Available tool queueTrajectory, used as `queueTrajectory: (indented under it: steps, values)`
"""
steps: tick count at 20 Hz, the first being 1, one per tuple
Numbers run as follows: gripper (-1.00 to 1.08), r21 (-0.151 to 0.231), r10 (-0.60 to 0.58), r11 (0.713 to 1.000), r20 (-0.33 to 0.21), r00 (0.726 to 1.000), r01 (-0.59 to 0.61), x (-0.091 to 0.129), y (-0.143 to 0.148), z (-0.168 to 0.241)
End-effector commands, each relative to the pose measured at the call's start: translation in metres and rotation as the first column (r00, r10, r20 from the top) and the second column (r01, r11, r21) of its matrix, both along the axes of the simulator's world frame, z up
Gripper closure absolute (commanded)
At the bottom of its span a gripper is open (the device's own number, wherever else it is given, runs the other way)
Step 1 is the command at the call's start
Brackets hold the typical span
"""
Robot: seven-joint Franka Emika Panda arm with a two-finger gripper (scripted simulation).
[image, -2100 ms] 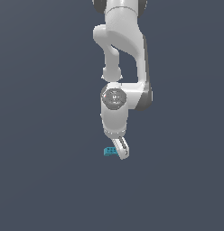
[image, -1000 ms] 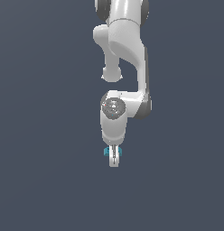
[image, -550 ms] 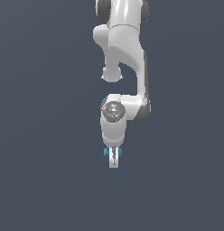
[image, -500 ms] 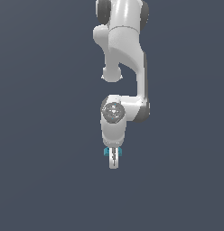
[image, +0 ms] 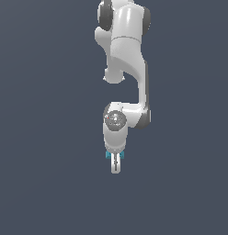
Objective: Pick up the object and move it to a goal position.
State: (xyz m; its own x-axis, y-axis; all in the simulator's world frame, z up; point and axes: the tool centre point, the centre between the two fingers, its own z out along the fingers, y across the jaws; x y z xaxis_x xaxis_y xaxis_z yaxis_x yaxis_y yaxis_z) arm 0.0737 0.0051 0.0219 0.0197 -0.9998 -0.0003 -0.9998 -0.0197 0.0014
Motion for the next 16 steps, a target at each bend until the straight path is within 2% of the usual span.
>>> queueTrajectory:
  steps: [1,16]
  values:
    - [1.08,0.0,0.0,1.0,0.001,1.0,0.0,0.0007,0.0,0.0002]
    - [1.08,0.0,0.0,1.0,0.001,1.0,0.0,-0.0037,0.005,0.0032]
